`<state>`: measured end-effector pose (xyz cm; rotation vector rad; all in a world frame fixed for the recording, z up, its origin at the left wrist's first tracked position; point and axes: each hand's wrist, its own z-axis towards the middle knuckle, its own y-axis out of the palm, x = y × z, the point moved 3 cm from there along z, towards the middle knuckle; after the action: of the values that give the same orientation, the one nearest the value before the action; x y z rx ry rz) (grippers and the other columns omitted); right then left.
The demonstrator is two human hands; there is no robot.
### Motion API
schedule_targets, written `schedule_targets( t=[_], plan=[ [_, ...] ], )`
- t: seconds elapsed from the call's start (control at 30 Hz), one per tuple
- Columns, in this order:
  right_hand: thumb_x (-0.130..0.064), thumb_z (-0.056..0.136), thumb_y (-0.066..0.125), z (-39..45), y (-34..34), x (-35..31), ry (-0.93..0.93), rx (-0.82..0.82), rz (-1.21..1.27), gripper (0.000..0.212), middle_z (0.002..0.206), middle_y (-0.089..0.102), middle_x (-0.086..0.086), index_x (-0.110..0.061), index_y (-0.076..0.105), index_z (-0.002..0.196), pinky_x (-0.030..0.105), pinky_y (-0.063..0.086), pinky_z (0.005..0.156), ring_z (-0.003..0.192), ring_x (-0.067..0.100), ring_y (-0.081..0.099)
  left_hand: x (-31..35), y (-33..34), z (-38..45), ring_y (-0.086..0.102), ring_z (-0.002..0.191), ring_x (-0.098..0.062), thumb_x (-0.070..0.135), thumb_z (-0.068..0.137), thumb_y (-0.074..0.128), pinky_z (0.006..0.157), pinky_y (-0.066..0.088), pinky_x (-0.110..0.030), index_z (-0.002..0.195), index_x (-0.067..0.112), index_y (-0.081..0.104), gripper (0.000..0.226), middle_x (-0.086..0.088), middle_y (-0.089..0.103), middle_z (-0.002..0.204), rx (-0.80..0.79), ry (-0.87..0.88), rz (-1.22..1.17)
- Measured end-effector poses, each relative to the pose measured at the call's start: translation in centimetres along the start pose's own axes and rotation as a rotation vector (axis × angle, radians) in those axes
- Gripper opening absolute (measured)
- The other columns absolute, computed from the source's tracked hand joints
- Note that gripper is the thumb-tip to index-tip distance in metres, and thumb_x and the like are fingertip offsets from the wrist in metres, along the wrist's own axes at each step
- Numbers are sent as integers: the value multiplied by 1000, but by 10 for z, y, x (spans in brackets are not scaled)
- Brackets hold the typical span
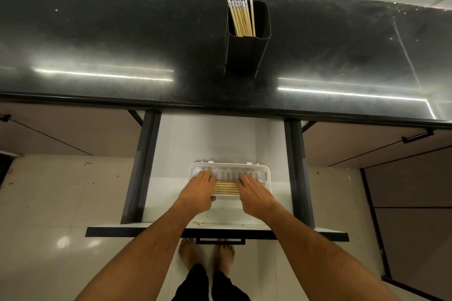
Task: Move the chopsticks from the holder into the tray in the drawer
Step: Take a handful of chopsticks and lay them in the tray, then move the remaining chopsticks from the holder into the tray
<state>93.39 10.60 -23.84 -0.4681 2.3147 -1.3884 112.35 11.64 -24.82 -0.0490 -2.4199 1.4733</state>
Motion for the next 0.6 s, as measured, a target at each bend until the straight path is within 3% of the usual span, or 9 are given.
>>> schedule_targets(
  t=[0.1, 0.23, 0.47, 0.6],
  plan=[
    [-20, 94, 67, -1, -1, 0, -4, -7, 4, 61, 149, 44, 9, -13, 39, 148, 44, 40, 115, 133, 25, 46, 0, -2, 0, 46, 134, -24, 43, 91, 70, 111, 45, -39, 148, 17, 37, 71, -5, 43, 151, -4, -9, -6],
    [-40, 94, 65, -6, -8, 0, -20, 36, 14, 62, 145, 48, 6, -16, 41, 145, 45, 44, 113, 129, 23, 48, 4, -9, -3, 51, 130, -21, 53, 87, 70, 110, 45, -37, 143, 18, 43, 71, -2, 51, 145, 52, 19, -19],
    [-50, 94, 60, -14, -54, 1, -125, 286, -41, 60, 134, 58, 7, -12, 50, 138, 41, 53, 102, 117, 24, 59, 18, -56, -16, 61, 110, -18, 53, 92, 53, 103, 52, -36, 130, 20, 53, 51, 0, 63, 125, 375, 247, -35],
    [-54, 101, 43, -13, -89, 5, -57, 393, -129, 66, 148, 51, 14, -7, 42, 147, 43, 44, 112, 132, 31, 53, 18, -96, -12, 56, 130, -25, 54, 98, 43, 115, 38, -38, 144, 14, 48, 61, -7, 57, 143, 477, 241, 9]
  ],
)
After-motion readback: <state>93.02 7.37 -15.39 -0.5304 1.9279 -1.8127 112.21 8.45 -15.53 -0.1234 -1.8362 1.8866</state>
